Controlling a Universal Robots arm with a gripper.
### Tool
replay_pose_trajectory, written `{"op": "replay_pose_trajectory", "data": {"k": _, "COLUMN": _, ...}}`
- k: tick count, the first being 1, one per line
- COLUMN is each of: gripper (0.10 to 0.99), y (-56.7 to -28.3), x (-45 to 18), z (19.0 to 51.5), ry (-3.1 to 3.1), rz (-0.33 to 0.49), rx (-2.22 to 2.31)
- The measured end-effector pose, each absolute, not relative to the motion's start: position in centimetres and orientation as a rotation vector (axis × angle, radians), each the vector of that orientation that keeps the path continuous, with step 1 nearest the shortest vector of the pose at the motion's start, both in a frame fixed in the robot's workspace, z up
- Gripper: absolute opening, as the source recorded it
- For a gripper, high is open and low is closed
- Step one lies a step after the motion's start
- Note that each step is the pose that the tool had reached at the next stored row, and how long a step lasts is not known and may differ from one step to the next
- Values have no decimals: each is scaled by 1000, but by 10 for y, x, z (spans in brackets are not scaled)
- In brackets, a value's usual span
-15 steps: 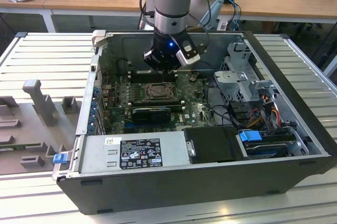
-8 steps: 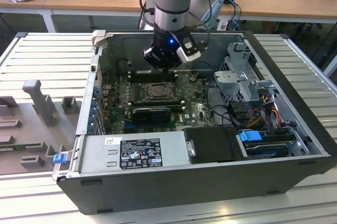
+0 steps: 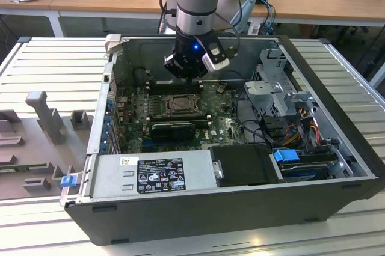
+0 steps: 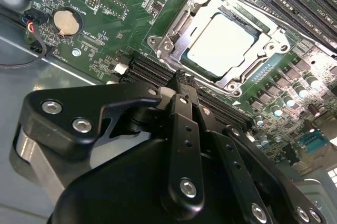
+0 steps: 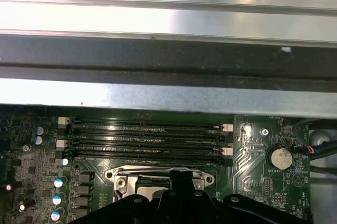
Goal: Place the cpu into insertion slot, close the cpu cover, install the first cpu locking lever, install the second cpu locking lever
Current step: 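Install the second cpu locking lever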
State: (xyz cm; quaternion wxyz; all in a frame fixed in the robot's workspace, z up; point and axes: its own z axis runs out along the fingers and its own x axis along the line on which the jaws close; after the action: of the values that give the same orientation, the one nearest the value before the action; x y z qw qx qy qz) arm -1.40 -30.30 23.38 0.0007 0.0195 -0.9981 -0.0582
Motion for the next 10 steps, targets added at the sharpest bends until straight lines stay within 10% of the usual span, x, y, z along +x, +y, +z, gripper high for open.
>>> {"op": "replay_pose_trajectory", "data": {"k": 10, "gripper": 106, "y": -305, "x": -14, "z": 234, "ry": -3134, "rz": -183, "rx": 61}}
